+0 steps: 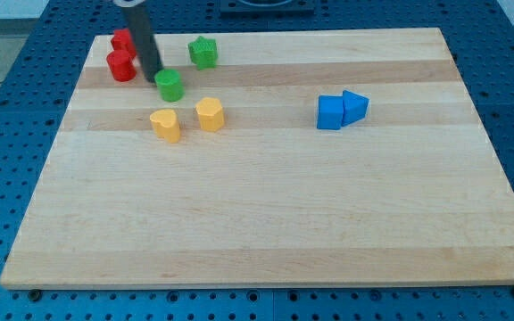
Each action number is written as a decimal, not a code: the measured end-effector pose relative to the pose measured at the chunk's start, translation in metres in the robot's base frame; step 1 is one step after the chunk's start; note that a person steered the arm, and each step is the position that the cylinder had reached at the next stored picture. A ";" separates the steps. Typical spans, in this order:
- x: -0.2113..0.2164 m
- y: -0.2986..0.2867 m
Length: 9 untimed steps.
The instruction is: Move the green circle to the top of the blue cube
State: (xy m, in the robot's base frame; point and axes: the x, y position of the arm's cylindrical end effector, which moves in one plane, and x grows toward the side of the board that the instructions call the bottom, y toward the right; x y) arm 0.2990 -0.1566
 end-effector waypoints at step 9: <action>0.019 0.214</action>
State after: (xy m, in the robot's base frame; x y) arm 0.3182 0.0570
